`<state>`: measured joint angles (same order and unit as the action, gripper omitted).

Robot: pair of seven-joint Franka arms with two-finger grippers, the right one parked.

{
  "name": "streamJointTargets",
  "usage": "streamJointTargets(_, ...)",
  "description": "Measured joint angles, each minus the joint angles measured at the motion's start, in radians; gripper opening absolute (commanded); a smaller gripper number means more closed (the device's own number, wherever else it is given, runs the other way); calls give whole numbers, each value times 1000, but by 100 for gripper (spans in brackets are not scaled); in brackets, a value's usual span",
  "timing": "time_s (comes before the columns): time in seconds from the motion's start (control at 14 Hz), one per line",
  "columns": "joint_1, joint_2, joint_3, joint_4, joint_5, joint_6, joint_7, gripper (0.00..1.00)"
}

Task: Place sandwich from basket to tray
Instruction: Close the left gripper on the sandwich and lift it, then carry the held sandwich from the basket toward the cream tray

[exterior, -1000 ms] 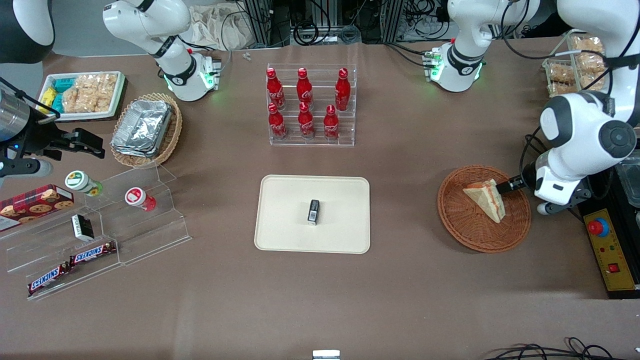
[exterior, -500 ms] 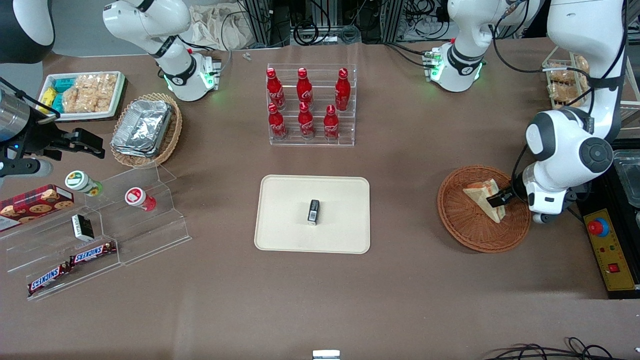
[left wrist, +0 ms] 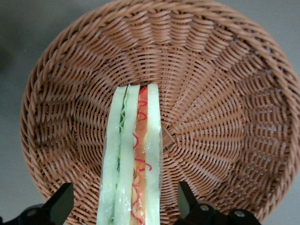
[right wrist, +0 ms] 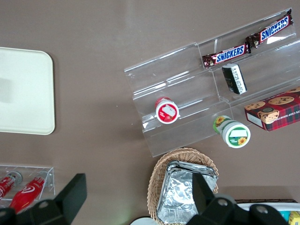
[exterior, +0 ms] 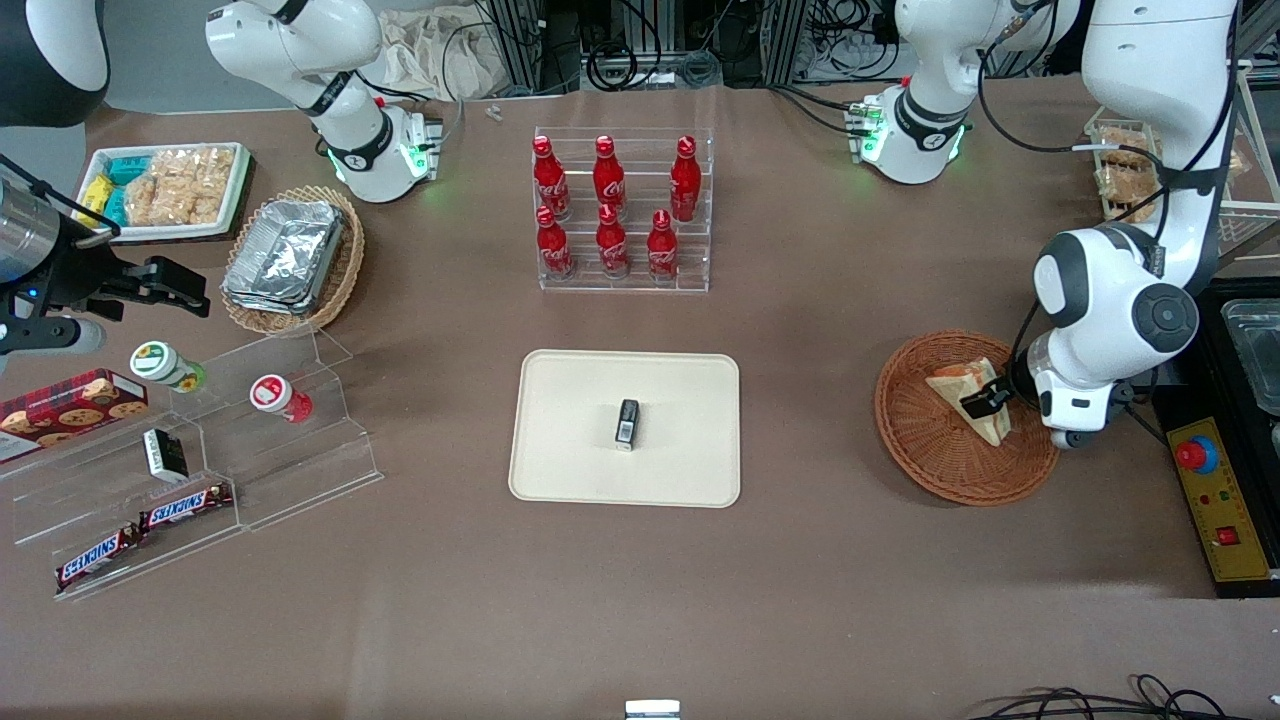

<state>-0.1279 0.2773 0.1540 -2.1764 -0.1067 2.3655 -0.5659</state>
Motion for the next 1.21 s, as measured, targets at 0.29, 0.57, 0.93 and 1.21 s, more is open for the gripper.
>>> streamJointTargets(0.29,0,20,-7,-2,0,12,-7,29)
streamJointTargets(0.57,0,18,-13,1,0,7,-13,0)
streamJointTargets(0.93,-2,-45,-27,178,23,-336,-14,0)
streamJointTargets(1.21,-2,-106,-30,445,46,-691,-13,0)
